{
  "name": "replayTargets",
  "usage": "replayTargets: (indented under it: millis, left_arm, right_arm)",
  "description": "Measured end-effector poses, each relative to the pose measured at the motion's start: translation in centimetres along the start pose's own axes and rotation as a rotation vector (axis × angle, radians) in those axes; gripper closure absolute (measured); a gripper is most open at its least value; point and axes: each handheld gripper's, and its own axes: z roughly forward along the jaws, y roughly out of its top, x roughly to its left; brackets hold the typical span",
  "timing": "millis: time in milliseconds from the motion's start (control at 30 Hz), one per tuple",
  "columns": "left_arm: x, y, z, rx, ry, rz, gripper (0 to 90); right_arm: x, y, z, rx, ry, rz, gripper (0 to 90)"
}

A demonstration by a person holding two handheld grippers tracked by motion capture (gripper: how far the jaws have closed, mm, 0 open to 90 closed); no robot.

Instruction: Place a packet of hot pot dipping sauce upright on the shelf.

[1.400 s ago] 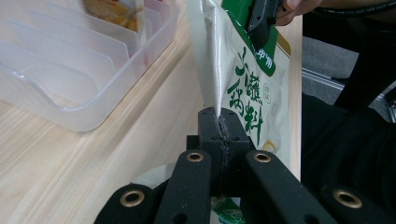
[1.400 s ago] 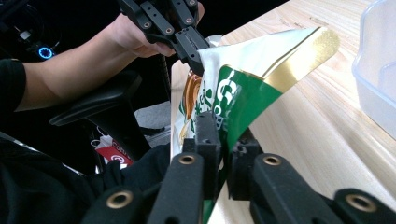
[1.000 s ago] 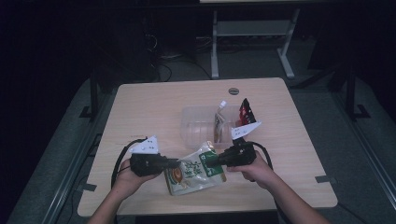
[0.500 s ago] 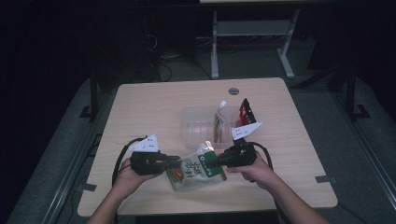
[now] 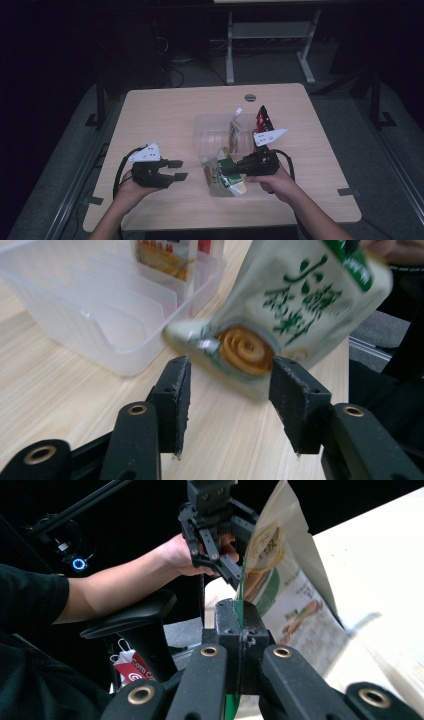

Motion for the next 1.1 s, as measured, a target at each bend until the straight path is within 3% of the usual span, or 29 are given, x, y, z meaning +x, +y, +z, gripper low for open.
replayTargets:
  millis: [100, 367, 667, 700, 1100]
  left_arm:
    - [0.2, -0.3, 0.2, 0.006, 0.003, -0.016, 43.3]
    - [0.5, -1.2, 1.2, 0.096, 0.002, -0.021, 29.5]
    - [0.5, -1.5, 1.6, 0.115, -0.009, -0.019, 28.3]
    - [0.6, -1.5, 1.5, 0.116, -0.010, -0.004, 28.0]
    - [0.6, -1.6, 1.5, 0.128, -0.009, -0.015, 27.4]
  right_arm:
    - [0.2, 0.2, -0.2, -0.008, -0.005, -0.004, 90.0]
    - [0.7, 0.9, -0.8, -0.043, -0.030, -0.026, 90.0]
    - [0.9, 2.0, -0.9, -0.078, -0.051, -0.056, 90.0]
    - [0.9, 2.2, -0.9, -0.081, -0.055, -0.057, 90.0]
    - [0.4, 5.0, -1.5, -0.115, -0.113, -0.076, 90.0]
